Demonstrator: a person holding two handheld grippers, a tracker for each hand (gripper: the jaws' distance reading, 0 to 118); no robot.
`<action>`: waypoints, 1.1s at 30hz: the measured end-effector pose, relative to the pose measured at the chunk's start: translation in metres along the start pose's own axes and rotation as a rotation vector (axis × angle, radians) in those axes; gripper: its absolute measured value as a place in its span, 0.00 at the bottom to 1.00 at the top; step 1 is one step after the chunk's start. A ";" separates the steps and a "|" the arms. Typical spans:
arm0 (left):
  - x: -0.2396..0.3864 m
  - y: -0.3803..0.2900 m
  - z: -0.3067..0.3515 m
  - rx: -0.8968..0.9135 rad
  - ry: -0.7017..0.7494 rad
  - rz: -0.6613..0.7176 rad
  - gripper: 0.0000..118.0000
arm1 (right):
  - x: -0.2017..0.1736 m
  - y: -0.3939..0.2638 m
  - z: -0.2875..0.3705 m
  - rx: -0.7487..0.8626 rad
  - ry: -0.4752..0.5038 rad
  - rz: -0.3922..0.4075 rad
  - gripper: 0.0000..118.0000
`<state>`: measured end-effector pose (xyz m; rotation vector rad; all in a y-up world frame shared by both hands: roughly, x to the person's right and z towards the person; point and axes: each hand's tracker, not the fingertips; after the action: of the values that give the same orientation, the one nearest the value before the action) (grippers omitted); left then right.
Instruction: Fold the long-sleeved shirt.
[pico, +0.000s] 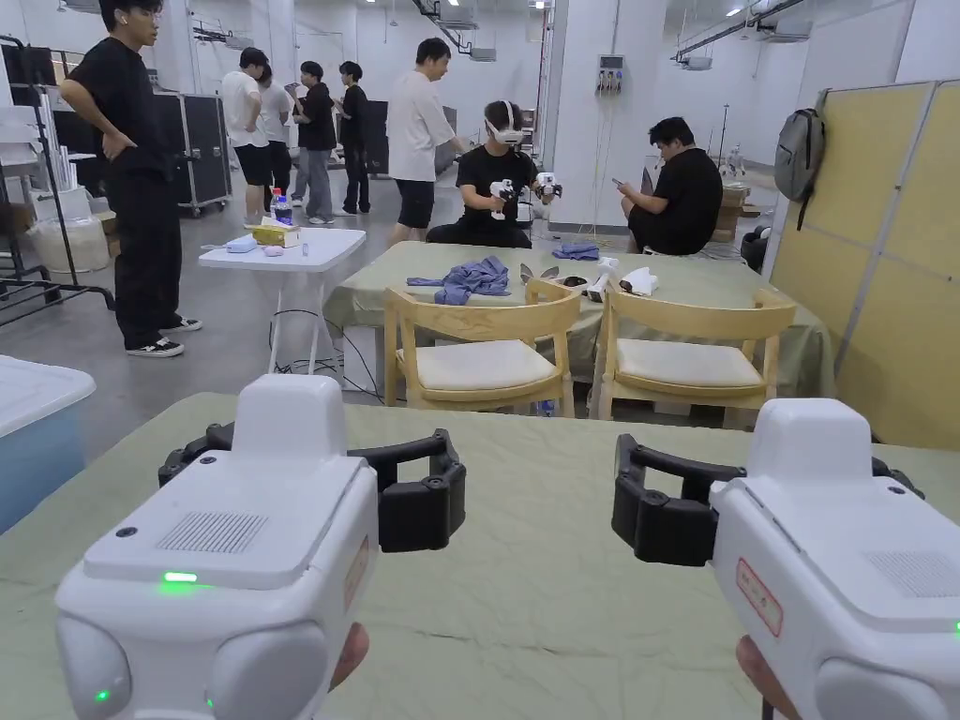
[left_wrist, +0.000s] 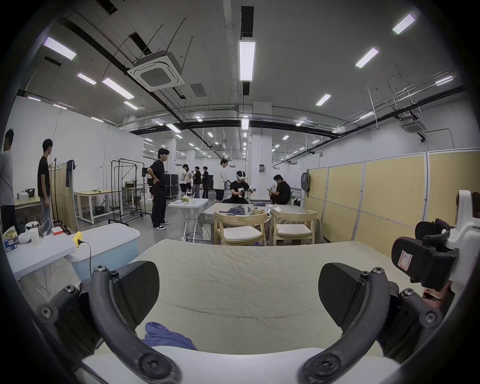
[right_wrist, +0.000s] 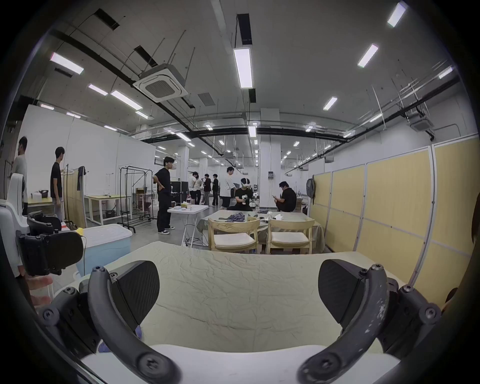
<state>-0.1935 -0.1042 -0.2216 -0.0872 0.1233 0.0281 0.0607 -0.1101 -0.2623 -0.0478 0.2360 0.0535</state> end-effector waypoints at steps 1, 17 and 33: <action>0.000 0.000 0.000 0.001 0.004 0.001 1.00 | 0.000 0.000 0.000 0.003 0.003 0.001 1.00; 0.001 0.003 0.003 0.002 -0.005 0.005 1.00 | 0.004 0.004 0.001 -0.010 0.015 -0.049 1.00; 0.002 0.002 0.004 0.003 -0.008 -0.009 1.00 | 0.007 -0.001 0.000 -0.037 0.016 -0.048 1.00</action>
<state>-0.1913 -0.1018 -0.2181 -0.0849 0.1148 0.0196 0.0675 -0.1110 -0.2636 -0.0910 0.2498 0.0093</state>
